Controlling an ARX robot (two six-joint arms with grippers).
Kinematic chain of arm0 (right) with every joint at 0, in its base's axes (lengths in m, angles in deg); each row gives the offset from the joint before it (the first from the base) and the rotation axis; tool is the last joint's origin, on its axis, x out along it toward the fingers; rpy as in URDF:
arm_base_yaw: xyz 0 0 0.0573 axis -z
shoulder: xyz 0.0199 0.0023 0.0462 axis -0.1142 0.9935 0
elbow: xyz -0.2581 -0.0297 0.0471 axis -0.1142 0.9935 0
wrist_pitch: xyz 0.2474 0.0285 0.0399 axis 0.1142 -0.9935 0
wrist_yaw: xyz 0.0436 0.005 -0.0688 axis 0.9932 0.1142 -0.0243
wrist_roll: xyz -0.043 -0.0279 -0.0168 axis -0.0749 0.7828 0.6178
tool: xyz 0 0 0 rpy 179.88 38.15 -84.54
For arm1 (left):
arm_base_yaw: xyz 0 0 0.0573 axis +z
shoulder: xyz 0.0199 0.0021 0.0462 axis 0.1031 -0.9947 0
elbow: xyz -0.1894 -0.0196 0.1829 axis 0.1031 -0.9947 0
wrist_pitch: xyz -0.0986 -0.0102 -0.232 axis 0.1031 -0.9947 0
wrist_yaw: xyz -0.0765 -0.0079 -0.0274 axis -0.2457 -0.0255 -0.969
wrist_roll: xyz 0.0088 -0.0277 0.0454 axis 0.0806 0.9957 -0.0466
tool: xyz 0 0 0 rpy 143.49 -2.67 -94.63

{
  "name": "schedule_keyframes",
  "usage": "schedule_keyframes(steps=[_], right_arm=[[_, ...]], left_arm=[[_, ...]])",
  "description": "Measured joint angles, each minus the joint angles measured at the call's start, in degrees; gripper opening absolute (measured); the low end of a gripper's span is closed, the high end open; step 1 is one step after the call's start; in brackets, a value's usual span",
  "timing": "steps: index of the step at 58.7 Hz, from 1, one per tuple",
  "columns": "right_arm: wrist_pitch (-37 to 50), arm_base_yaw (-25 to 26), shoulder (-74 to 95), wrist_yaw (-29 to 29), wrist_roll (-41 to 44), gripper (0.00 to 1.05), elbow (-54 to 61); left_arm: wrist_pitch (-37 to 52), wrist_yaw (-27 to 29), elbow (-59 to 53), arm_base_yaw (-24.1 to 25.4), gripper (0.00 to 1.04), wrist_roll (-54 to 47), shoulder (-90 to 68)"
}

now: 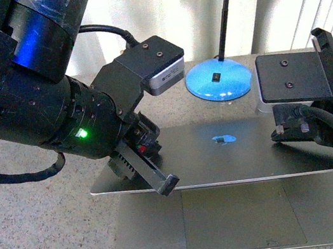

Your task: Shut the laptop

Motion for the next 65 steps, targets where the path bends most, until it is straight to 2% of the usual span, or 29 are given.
schedule_keyframes(steps=[24, 51, 59, 65], right_arm=[[3.8, -0.3, 4.1, 0.1, -0.3, 0.03, 1.8], [7.5, 0.9, 8.0, 0.4, -1.3, 0.03, 5.0], [9.3, 1.5, 6.8, 1.7, -3.4, 0.03, 6.1], [15.7, 2.1, 2.2, 4.4, -10.4, 0.03, 7.3]], left_arm=[[2.9, -1.3, -1.4, -0.2, 0.04, 1.4, -3.0], [11.3, -4.8, -5.6, 0.4, 0.04, 5.8, -8.6], [13.2, -4.8, -6.8, 0.9, 0.04, 7.7, -8.2], [16.2, -5.4, -9.5, 2.4, 0.04, 12.0, -5.7]])
